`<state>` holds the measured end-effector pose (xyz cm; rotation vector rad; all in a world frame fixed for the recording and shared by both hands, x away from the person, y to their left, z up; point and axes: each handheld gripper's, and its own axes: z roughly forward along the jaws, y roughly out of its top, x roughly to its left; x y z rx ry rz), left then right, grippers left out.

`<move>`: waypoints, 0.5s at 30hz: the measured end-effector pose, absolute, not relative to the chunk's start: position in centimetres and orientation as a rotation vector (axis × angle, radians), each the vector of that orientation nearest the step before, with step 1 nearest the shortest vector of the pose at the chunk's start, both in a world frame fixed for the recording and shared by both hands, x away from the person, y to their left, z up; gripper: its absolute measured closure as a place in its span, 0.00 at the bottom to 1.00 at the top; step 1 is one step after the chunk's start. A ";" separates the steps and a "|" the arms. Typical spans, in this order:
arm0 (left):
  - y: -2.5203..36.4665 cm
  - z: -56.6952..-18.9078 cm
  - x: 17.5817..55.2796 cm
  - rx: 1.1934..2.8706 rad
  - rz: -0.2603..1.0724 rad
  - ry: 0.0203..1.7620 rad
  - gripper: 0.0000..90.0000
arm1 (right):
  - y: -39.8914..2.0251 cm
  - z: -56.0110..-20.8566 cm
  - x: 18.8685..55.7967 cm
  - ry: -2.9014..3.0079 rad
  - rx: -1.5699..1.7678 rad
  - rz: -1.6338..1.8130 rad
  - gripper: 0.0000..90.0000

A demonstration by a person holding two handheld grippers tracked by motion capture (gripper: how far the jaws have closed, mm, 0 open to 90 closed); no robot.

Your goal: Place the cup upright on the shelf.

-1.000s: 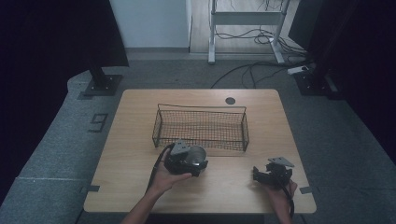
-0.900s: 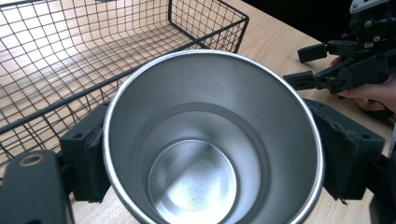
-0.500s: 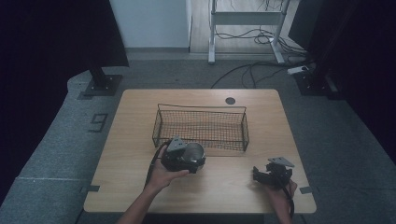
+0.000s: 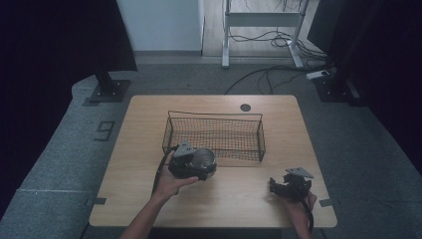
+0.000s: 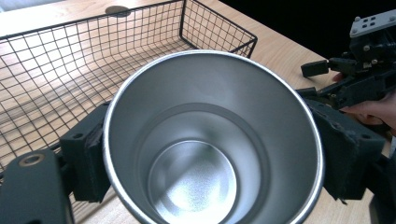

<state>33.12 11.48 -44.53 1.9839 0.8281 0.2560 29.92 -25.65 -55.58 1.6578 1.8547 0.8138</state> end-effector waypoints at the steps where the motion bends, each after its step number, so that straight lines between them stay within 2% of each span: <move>1: 11.6 -44.5 33.2 1.982 0.252 0.830 0.16 | -25.7 -55.6 29.9 1.855 1.658 0.814 0.07; 15: 12.0 -43.8 34.1 1.968 0.258 0.844 0.16 | -25.7 -55.6 29.9 1.855 1.658 0.814 0.07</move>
